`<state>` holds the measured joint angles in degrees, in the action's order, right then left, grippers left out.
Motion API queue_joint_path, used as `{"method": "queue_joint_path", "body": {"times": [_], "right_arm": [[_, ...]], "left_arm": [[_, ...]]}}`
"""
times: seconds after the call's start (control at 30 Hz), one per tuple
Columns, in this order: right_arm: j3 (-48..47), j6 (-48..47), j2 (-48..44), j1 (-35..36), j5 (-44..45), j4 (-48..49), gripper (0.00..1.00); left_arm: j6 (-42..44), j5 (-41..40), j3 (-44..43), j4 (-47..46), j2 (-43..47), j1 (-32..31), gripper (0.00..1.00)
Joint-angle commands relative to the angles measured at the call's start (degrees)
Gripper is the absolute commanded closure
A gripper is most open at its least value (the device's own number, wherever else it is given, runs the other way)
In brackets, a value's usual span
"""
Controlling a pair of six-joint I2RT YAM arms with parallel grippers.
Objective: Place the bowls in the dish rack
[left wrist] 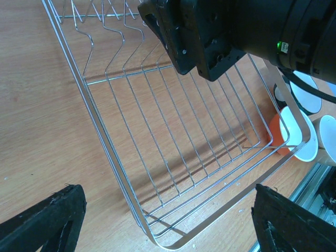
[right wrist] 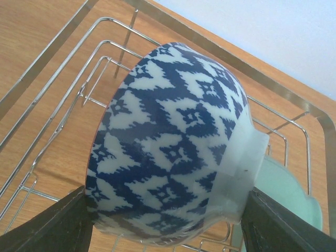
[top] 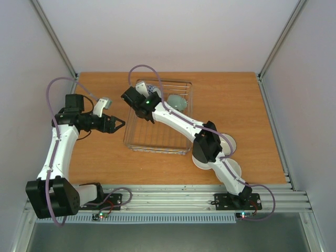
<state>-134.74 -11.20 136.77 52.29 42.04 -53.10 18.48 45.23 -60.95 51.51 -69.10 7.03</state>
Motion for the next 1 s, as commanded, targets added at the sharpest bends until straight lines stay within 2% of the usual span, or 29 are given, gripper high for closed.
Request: {"method": "queue_joint_path", "body": {"times": [0.0,0.43,0.97], "right_arm": [[0.1,0.3,-1.66,-0.25,2.98,-0.06,0.99],[4.37,-0.34,-5.11,-0.26,3.57,2.38,0.99],[-2.6,-1.64,1.75,-0.39,-0.55,0.81,0.99]], "left_arm": [[0.86,0.97,0.69,-1.76,-0.51,-0.08,0.14],[0.94,1.04,0.84,-1.8,-0.76,-0.11,0.14],[1.12,1.04,0.83,-1.67,-0.93,-0.09,0.14]]}}
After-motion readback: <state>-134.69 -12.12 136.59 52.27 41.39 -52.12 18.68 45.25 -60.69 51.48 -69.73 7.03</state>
